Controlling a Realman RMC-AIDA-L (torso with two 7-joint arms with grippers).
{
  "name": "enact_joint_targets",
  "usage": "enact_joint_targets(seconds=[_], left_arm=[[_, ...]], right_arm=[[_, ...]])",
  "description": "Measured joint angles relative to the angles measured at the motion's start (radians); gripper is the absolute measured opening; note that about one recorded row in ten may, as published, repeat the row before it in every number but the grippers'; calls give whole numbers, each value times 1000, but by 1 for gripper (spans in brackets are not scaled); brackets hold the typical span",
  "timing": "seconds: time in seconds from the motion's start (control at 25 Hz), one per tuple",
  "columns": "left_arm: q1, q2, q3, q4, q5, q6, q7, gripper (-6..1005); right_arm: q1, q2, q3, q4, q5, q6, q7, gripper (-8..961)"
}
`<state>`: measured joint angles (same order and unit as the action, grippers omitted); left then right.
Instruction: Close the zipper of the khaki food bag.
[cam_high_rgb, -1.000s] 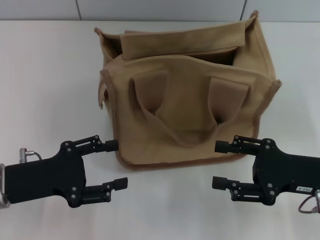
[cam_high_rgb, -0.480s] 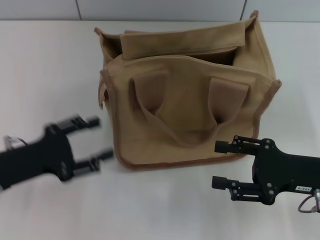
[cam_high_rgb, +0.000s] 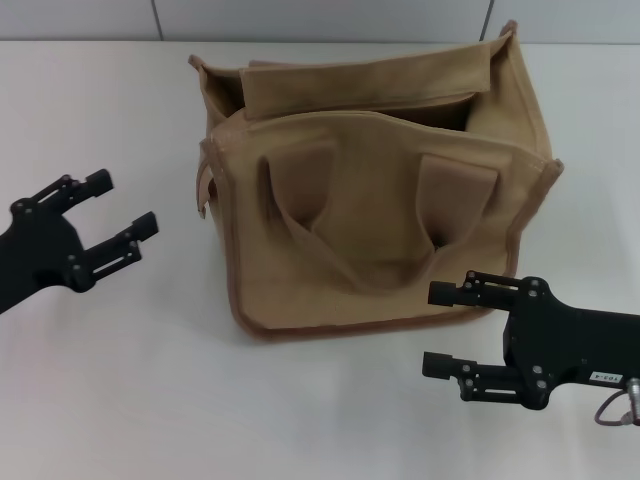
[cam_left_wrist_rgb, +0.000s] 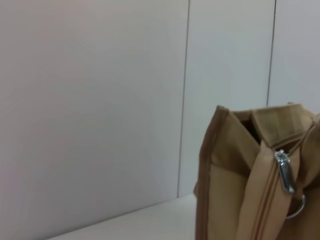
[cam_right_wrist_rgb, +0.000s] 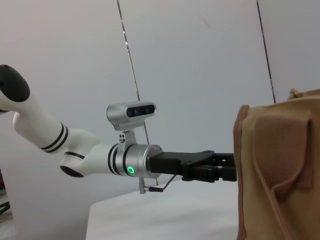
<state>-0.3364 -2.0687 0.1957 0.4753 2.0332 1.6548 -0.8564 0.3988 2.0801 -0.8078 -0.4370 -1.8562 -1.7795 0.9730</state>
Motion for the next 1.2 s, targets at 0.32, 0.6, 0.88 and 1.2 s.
enact_joint_targets(seconds=[0.32, 0.6, 0.88, 1.2], left_arm=[[-50, -2, 4, -87, -16, 9, 16, 785], [-105, -4, -3, -161, -36, 13, 42, 785], [-99, -5, -5, -197, -151, 33, 42, 785], [-93, -4, -5, -209, -171, 23, 41, 784]], right_arm=[[0, 0, 7, 0, 0, 0, -1, 756], [0, 0, 8, 1, 1, 2, -3, 756], [-1, 0, 9, 4, 2, 17, -5, 756], [-1, 0, 6, 6, 2, 26, -6, 756]])
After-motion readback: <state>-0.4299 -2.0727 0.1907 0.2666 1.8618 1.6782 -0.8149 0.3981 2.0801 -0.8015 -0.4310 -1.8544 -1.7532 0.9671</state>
